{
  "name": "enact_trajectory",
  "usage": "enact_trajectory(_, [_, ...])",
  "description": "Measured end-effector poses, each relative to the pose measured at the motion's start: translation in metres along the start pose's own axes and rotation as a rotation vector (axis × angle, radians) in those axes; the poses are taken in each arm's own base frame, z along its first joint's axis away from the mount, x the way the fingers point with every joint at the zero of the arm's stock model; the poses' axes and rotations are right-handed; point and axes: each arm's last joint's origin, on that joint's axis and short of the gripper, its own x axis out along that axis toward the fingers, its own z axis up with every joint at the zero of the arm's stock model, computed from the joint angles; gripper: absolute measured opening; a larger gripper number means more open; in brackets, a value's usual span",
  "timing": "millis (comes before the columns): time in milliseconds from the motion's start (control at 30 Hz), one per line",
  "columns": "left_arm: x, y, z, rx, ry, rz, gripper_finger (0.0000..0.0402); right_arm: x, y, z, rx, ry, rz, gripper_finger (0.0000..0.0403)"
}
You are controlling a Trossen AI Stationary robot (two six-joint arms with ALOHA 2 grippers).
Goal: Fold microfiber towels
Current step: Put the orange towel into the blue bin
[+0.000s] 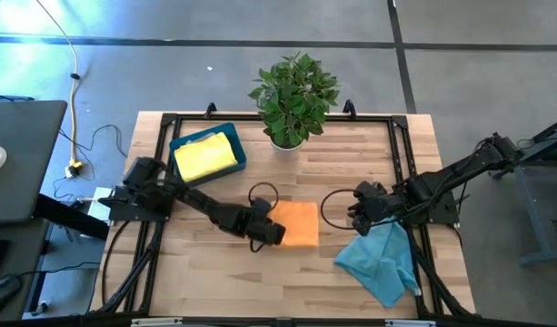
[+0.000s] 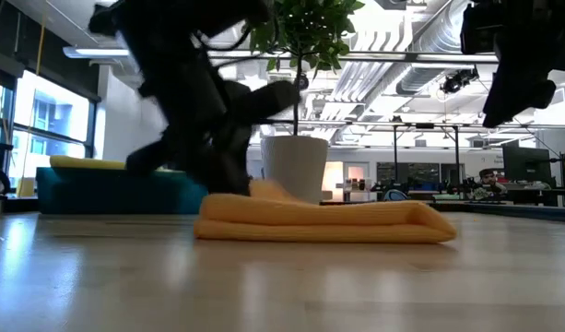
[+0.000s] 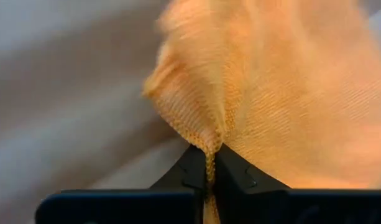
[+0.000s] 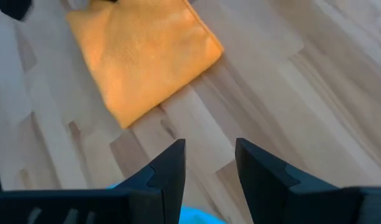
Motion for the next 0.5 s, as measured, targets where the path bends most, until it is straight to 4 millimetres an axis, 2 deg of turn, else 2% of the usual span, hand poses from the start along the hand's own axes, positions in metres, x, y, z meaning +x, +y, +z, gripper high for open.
enact_trajectory(167, [-0.018, 0.012, 0.036, 0.058, -0.016, 0.041, 0.0005, 0.000, -0.001, 0.001, 0.003, -0.046, -0.033, 0.0133])
enact_trajectory(333, [-0.034, 0.028, 0.081, 0.097, -0.075, 0.066, 0.0003, 0.000, -0.001, 0.002, 0.005, -0.051, -0.035, 0.0133])
enact_trajectory(500, [-0.044, 0.058, 0.127, 0.126, -0.136, 0.174, 0.0004, 0.000, -0.002, 0.003, 0.053, -0.093, -0.059, 0.0133])
